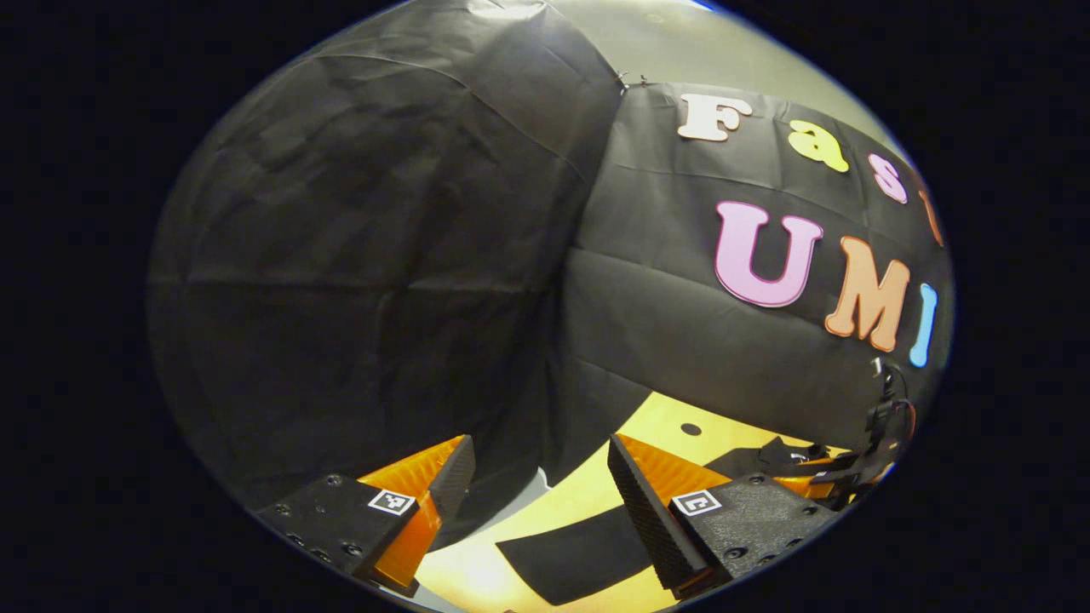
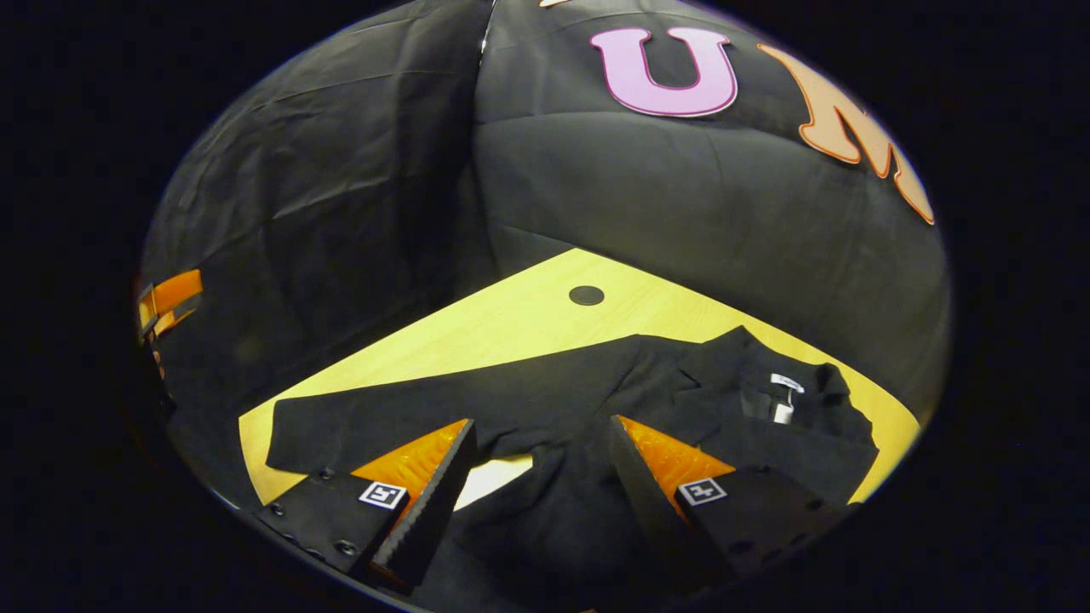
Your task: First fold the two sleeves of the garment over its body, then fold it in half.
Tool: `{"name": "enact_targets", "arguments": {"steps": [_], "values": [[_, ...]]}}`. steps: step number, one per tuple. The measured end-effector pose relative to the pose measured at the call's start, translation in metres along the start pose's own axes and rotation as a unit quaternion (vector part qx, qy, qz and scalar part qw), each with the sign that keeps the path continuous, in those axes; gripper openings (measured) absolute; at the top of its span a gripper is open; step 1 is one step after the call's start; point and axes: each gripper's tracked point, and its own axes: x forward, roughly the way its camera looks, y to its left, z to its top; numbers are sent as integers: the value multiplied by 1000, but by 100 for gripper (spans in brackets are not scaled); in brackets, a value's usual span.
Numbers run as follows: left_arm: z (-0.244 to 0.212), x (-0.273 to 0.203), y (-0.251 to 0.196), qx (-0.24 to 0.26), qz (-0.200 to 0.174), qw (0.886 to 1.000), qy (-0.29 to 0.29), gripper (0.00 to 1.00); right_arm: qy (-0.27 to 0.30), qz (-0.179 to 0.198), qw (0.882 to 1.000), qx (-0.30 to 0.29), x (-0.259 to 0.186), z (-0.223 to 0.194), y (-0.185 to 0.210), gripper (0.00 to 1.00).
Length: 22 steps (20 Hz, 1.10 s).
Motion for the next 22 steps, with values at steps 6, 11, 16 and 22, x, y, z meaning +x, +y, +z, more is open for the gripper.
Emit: {"name": "enact_targets", "arguments": {"steps": [6, 11, 16, 22], "values": [[-70, 1, -43, 34, -51, 996, 71, 93, -74, -65, 995, 32, -74, 16, -21, 99], [-135, 2, -60, 46, -68, 987, 140, 94, -134, -123, 981, 68, -161, 21, -37, 100], [-198, 5, -47, 62, -29, 970, 232, 95, -181, -200, 957, 105, -243, 11, -65, 99], [-227, 7, -25, 106, 3, 958, 265, 94, -219, -270, 928, 137, -322, 3, -86, 98]]}}
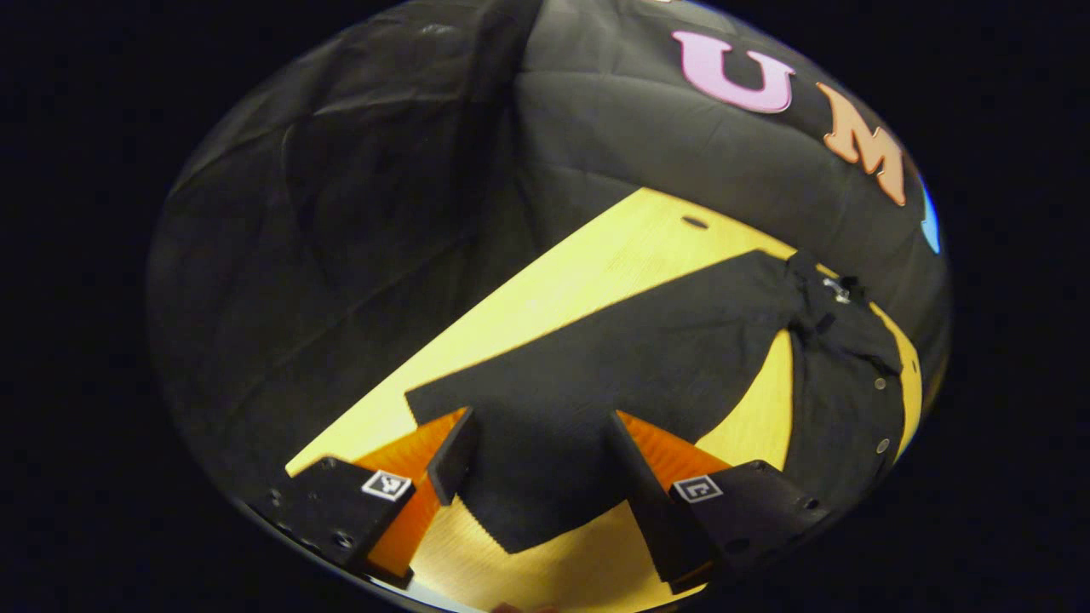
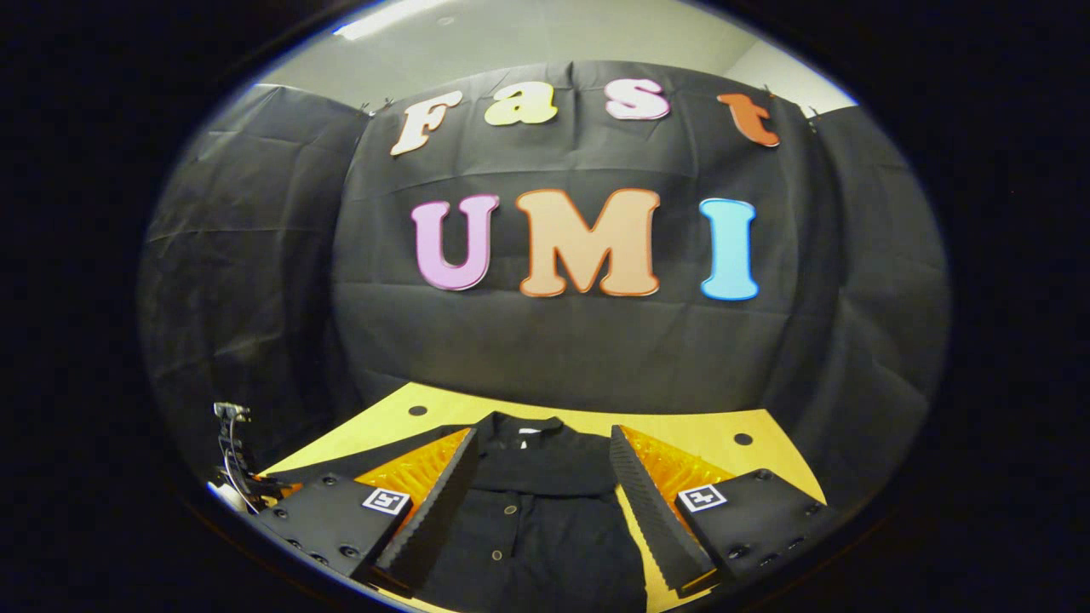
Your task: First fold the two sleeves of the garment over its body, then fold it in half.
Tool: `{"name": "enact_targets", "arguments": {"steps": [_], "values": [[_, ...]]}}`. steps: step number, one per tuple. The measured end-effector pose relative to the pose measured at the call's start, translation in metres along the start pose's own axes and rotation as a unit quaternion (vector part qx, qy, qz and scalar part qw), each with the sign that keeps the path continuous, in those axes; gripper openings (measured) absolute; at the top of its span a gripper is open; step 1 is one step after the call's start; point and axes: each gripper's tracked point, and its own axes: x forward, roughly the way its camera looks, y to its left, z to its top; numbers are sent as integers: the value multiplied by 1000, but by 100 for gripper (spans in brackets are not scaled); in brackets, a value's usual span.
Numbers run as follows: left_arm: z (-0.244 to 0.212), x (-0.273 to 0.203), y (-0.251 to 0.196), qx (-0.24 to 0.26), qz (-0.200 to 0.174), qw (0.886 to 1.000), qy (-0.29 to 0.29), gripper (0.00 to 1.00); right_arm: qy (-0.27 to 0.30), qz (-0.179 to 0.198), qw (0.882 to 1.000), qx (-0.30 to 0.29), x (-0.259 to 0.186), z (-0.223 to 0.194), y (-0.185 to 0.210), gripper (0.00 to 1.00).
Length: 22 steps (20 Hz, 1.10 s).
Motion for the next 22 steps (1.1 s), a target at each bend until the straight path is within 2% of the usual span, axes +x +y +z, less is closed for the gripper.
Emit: {"name": "enact_targets", "arguments": {"steps": [2, 4, 6, 9, 11, 12, 15, 17, 22], "values": [[0, 2, 0, 33, -3, 999, -16, 92, -5, -22, 1000, 3, -7, -1, -14, 98], [2, 0, -4, 24, -15, 999, -30, 92, 2, -36, 999, -2, -10, -6, -20, 98], [1, 4, -10, 30, -24, 999, -27, 83, 15, -41, 999, -3, -11, -16, -24, 98], [3, 8, -23, 40, -30, 999, -20, 43, 30, -30, 999, 13, -9, -27, -18, 99], [3, 8, -25, 50, -26, 998, -16, 14, 32, -35, 999, 14, -10, -30, -21, 98], [4, 8, -25, 54, -22, 998, -16, 4, 31, -38, 999, 13, -11, -30, -23, 98], [10, 10, -29, 62, -17, 998, -20, 0, 22, -46, 999, 11, -15, -26, -30, 98], [15, 6, -33, 59, -30, 998, -16, 0, 16, -54, 998, 12, -20, -23, -38, 98], [94, 0, -56, 69, -55, 994, -69, 0, 7, -68, 997, 28, -36, -19, -63, 99]]}}
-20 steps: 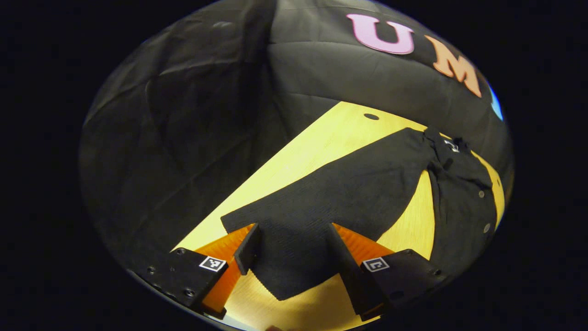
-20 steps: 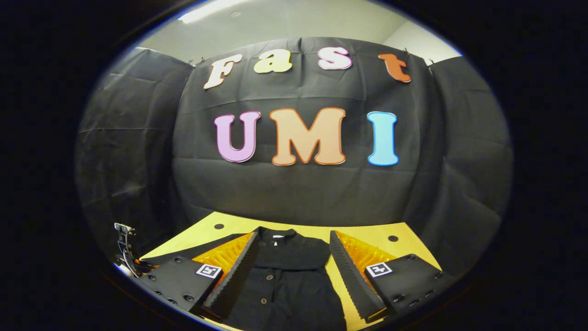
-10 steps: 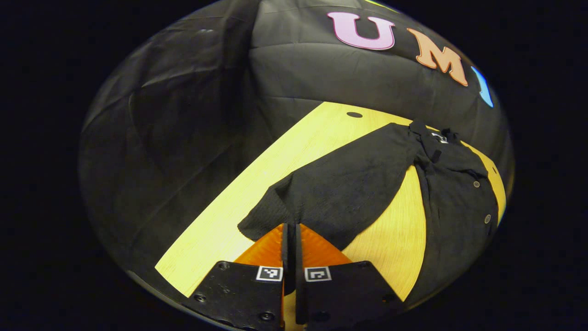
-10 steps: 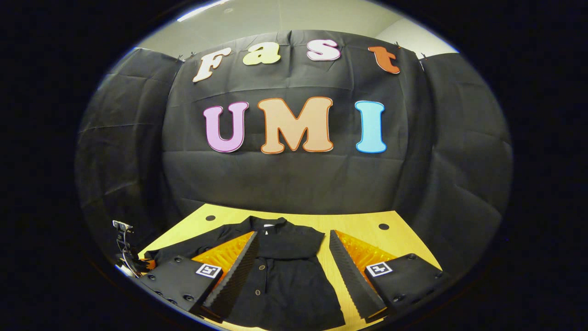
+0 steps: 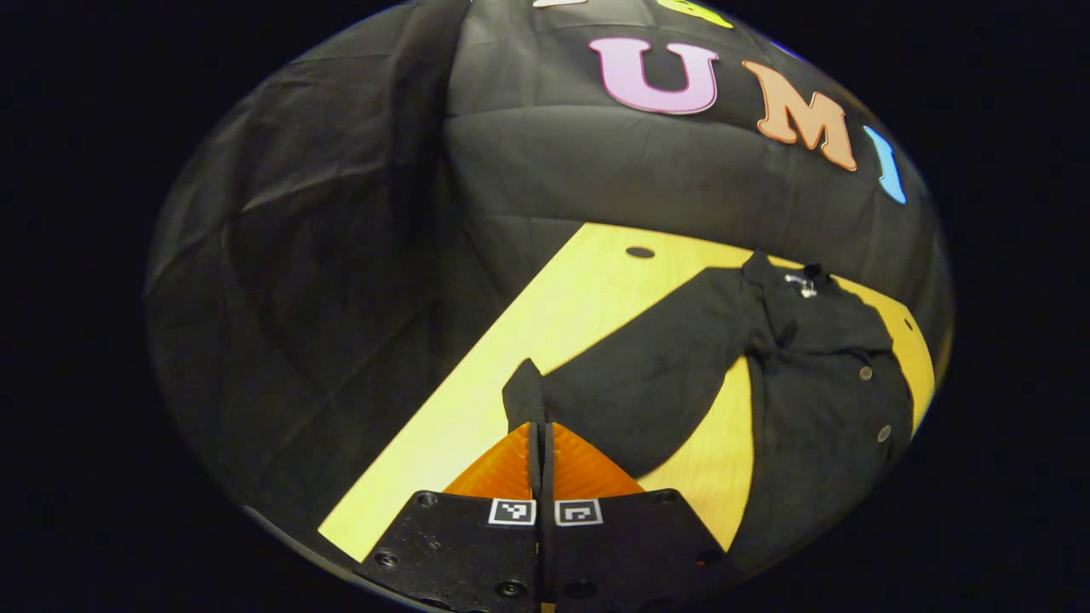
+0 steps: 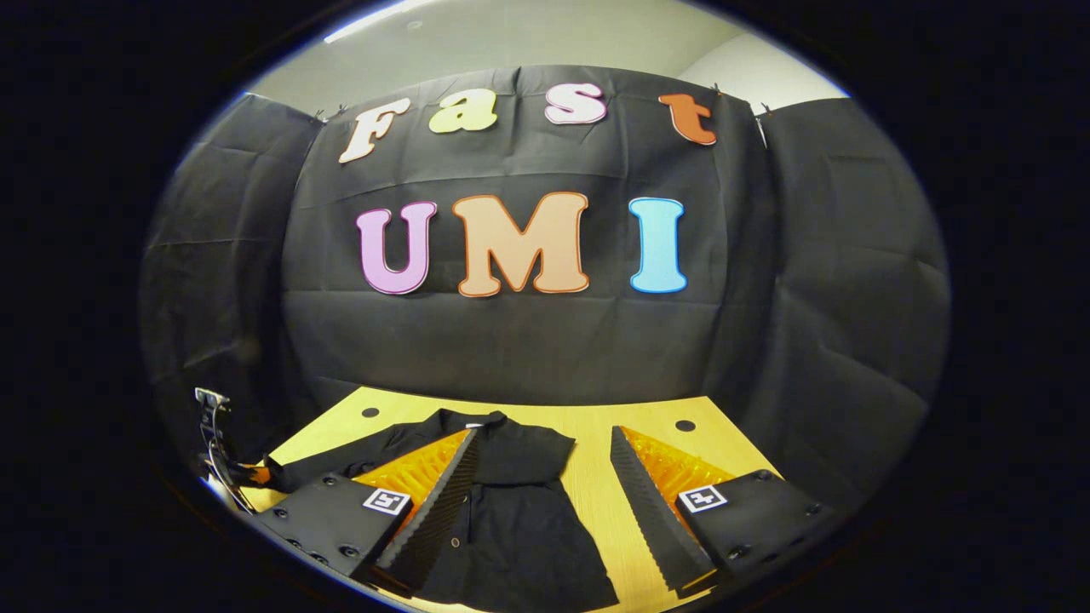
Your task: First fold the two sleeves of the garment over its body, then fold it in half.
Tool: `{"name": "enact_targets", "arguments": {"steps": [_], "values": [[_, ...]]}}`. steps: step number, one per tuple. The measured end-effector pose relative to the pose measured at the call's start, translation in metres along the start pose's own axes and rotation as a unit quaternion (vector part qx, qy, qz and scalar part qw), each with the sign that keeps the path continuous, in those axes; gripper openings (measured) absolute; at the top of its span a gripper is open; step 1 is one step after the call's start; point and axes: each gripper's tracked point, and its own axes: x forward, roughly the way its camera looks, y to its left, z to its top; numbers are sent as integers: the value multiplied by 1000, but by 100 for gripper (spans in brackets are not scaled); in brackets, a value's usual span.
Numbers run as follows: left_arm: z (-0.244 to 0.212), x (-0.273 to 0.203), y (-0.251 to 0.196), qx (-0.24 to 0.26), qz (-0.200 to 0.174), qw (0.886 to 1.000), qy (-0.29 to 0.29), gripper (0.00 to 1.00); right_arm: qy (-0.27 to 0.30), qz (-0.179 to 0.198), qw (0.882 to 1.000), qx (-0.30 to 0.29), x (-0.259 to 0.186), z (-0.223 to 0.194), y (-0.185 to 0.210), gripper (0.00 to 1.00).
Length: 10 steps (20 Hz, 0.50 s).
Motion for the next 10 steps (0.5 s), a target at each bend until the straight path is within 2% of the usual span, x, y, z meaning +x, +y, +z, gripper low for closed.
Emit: {"name": "enact_targets", "arguments": {"steps": [2, 5, 7, 10], "values": [[40, 9, -14, 1, -12, 1000, -20, 0, -2, -3, 1000, 8, -6, -2, -14, 98], [108, 21, -61, 4, -36, 997, -72, 0, 6, -5, 1000, 25, -14, -13, -41, 99], [159, 24, -112, 3, -56, 991, -121, 0, 12, -15, 999, 33, -20, -21, -67, 98], [198, 40, -216, 9, -114, 983, -142, 0, 22, -23, 998, 54, -20, -32, -103, 98]]}}
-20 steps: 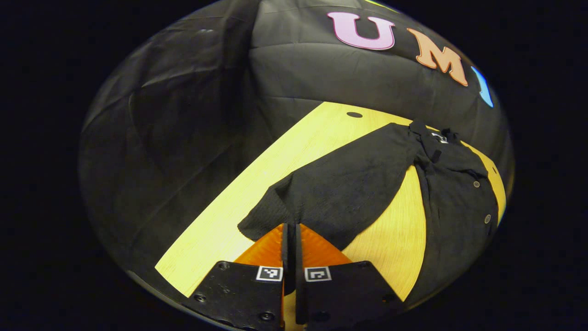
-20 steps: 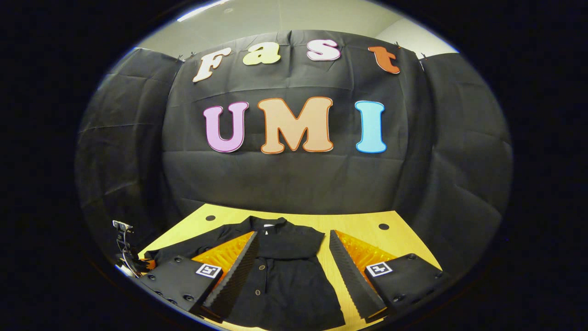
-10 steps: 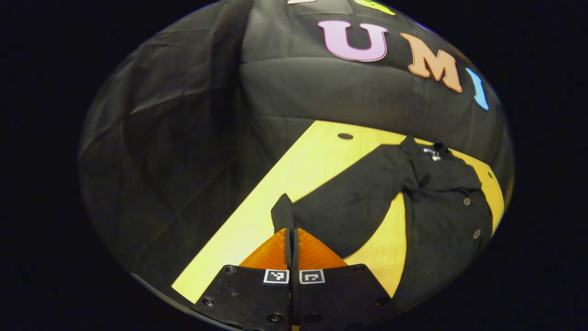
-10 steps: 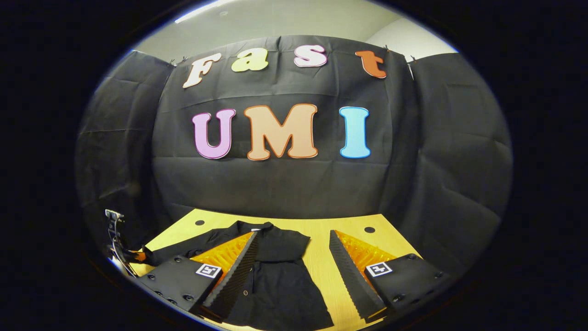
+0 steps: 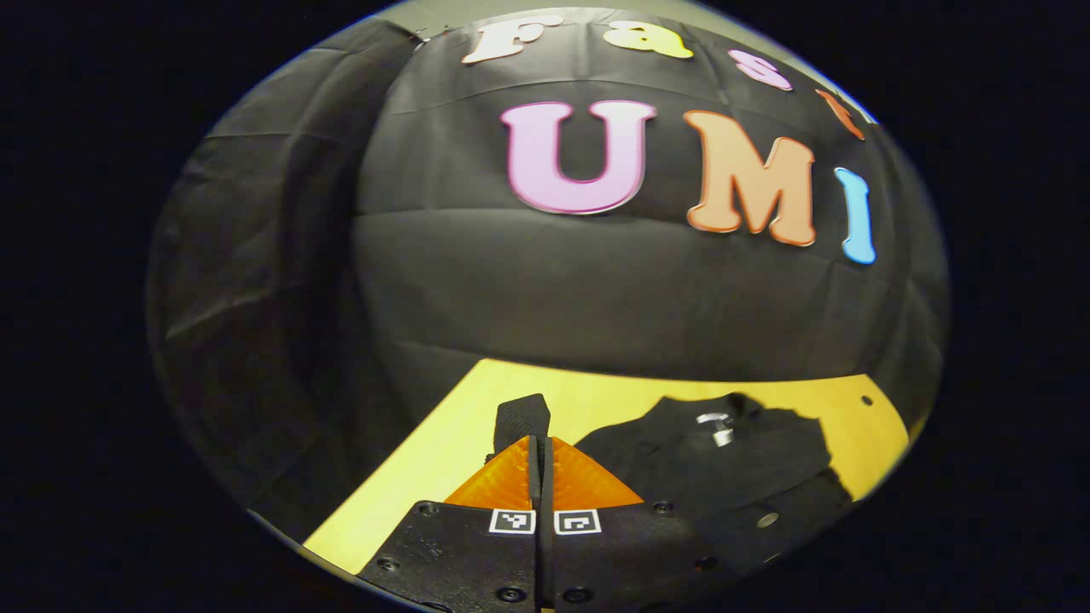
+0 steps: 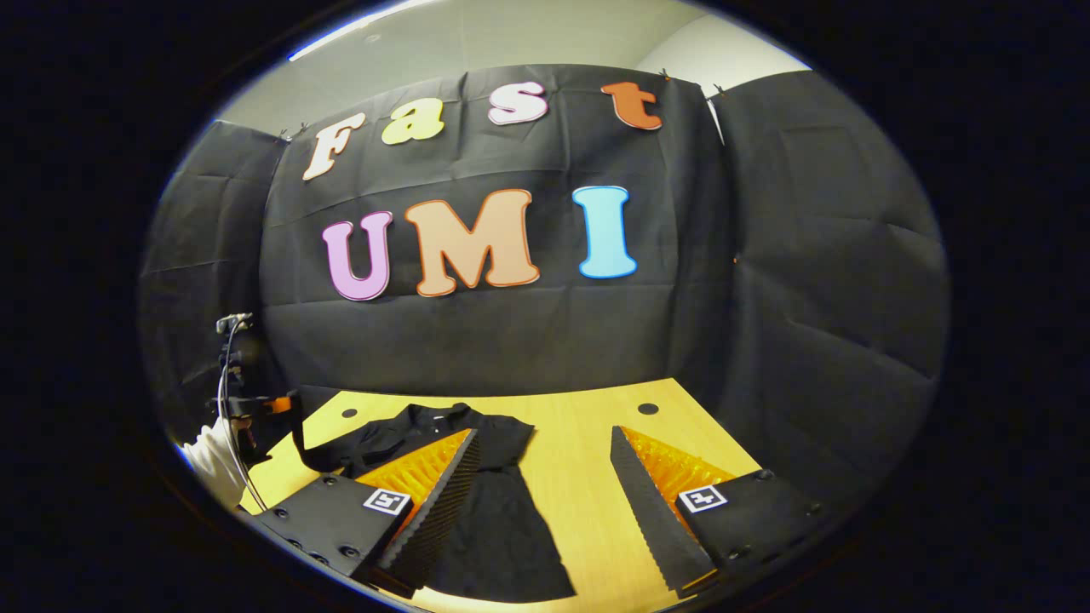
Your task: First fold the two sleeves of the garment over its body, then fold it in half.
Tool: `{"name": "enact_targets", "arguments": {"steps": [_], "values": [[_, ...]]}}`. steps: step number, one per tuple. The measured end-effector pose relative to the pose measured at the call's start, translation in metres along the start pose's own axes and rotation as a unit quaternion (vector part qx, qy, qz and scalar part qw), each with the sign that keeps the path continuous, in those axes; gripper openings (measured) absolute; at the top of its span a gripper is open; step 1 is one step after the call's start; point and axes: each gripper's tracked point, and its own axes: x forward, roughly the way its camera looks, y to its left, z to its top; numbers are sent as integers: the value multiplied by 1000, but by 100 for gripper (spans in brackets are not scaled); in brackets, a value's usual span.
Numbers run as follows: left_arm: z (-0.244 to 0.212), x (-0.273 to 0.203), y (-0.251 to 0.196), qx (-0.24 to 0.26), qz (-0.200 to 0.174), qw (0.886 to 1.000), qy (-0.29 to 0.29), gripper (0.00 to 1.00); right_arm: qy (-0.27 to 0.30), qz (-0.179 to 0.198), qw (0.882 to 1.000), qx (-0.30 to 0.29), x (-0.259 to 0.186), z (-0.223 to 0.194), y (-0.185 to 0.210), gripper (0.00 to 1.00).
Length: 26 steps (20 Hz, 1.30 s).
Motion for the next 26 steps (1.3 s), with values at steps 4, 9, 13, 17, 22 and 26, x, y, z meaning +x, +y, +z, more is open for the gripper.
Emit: {"name": "enact_targets", "arguments": {"steps": [4, 9, 13, 17, 22, 26], "values": [[0, 42, -125, 10, -70, 998, 7, 0, 14, -12, 999, 27, 6, -14, -42, 98], [-27, 64, -261, 38, -135, 990, 21, 0, 20, -15, 999, 35, 7, -12, -81, 98], [-46, 76, -312, 39, -131, 990, 33, 0, 15, -10, 999, 41, 13, -9, -104, 97], [-37, 63, -358, 4, -183, 983, 18, 67, 21, -2, 998, 52, 21, -15, -118, 98], [-24, 43, -353, -6, -175, 985, -1, 94, 28, 23, 998, 48, 34, -32, -112, 98], [-3, -3, -311, -16, -163, 986, -20, 95, 47, 61, 997, 12, 45, -63, -83, 98]]}}
